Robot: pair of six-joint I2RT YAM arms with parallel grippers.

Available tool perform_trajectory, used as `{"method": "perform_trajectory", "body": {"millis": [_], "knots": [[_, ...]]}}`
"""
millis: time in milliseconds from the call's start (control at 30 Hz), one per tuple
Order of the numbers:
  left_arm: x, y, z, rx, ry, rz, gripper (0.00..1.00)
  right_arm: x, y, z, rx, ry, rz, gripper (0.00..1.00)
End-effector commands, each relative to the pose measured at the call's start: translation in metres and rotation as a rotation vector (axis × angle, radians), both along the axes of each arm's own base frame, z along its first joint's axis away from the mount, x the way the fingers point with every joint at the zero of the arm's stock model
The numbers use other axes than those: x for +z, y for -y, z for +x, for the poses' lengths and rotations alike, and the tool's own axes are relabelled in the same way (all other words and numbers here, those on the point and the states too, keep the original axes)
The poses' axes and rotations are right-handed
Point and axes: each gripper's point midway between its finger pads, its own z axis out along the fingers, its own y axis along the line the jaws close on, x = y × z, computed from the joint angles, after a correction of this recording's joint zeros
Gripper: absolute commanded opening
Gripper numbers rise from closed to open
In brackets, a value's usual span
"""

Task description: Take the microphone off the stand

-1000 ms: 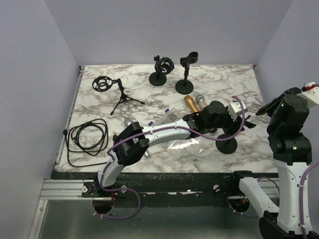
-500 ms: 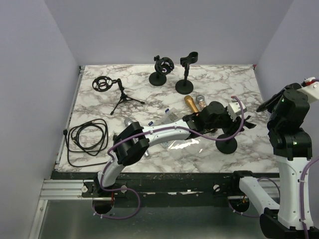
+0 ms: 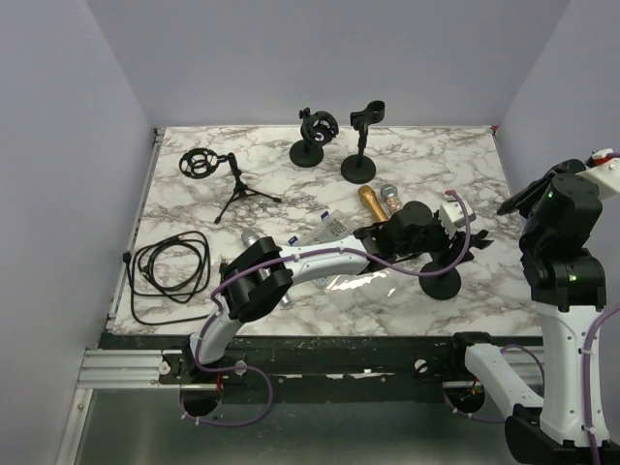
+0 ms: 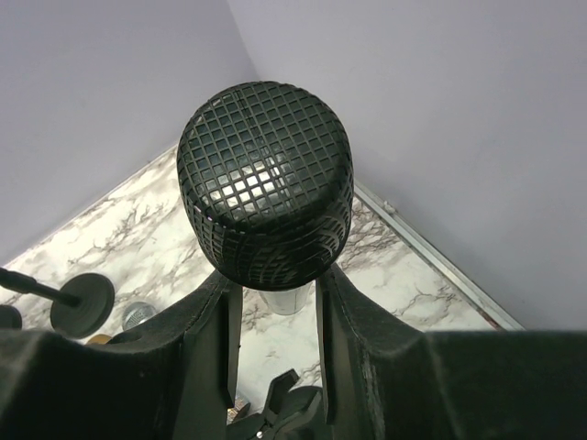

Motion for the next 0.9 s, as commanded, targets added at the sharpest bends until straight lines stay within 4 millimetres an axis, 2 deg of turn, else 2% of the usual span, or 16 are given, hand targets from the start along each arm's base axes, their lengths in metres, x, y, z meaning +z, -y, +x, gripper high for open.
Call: {"method": "perform_trajectory", "body": {"millis": [0, 33, 133, 200, 367, 533, 767, 867], "knots": [[-0.03, -0.013, -0.011, -0.028, -0.11, 0.125, 0.6, 0.004, -0.002, 0.006, 0.018, 0.017, -0.015, 0.01], [-0.024, -0.014, -0.012, -0.031, -0.108, 0.119, 0.67, 0.004, -0.002, 0.006, 0.02, 0.016, -0.017, 0.01], [0.001, -0.021, -0.012, -0.028, -0.101, 0.101, 0.78, 0.002, -0.003, 0.01, 0.029, 0.003, -0.023, 0.01], [0.019, -0.026, -0.014, -0.038, -0.101, 0.079, 0.98, -0.001, -0.003, 0.014, 0.034, -0.008, -0.024, 0.01], [0.055, -0.038, -0.017, -0.066, -0.116, 0.057, 0.99, -0.004, -0.007, 0.024, 0.061, -0.022, -0.019, 0.01], [0.081, -0.066, -0.022, -0.071, -0.142, 0.035, 0.99, -0.01, -0.013, 0.037, 0.095, -0.042, -0.018, 0.01], [0.103, -0.125, -0.011, -0.021, -0.33, 0.008, 0.97, -0.031, -0.019, 0.067, 0.152, -0.129, -0.03, 0.01], [0.117, -0.155, -0.012, -0.028, -0.367, -0.024, 0.97, -0.042, -0.023, 0.079, 0.179, -0.164, -0.028, 0.01]]}}
